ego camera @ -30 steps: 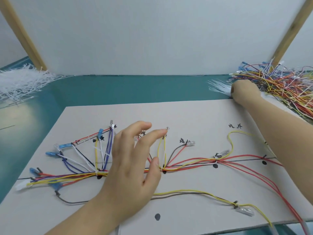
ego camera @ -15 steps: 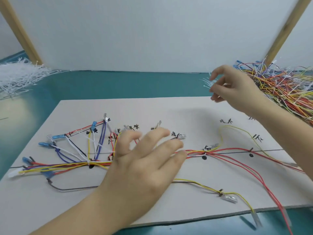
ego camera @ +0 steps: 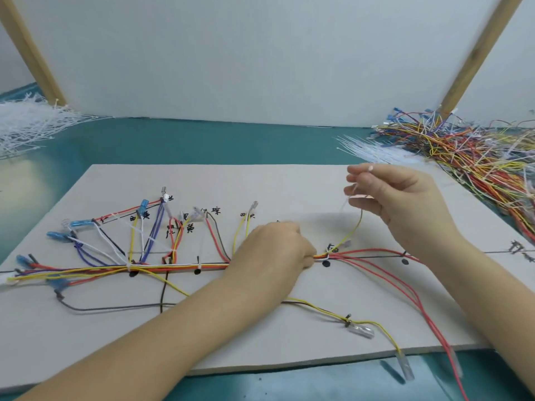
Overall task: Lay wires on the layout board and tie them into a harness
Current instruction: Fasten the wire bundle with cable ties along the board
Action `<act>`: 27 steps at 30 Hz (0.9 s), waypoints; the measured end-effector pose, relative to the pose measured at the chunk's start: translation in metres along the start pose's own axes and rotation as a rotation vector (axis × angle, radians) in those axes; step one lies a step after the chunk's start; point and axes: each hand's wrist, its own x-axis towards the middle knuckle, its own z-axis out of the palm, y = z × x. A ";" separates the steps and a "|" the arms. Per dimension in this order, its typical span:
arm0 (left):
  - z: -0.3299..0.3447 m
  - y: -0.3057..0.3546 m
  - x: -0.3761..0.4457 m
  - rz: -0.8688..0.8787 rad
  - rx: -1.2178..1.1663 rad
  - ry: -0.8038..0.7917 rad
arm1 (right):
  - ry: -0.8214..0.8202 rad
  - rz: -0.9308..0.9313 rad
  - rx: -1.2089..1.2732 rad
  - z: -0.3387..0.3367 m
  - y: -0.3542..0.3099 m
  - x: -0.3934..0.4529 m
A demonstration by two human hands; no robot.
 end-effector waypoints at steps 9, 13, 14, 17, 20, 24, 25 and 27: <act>-0.005 0.000 0.000 -0.043 -0.289 0.059 | -0.098 0.044 0.089 0.005 0.009 0.001; -0.003 0.002 -0.001 -0.021 -0.193 0.026 | -0.149 0.046 -0.135 0.011 0.013 0.000; -0.003 0.003 -0.001 -0.019 -0.205 0.034 | -0.180 0.054 -0.152 0.012 0.014 0.000; -0.003 0.005 -0.001 -0.035 -0.264 0.072 | -0.241 0.059 -0.200 0.015 0.017 -0.002; -0.002 0.007 0.000 -0.057 -0.302 0.070 | -0.248 0.052 -0.229 0.018 0.020 -0.003; -0.001 0.006 0.000 -0.060 -0.345 0.085 | -0.184 0.042 -0.165 0.016 0.020 -0.002; -0.001 0.006 0.000 -0.062 -0.346 0.090 | -0.191 0.042 -0.172 0.016 0.020 -0.002; 0.000 0.005 0.001 -0.060 -0.345 0.098 | -0.244 0.064 -0.205 0.017 0.022 -0.003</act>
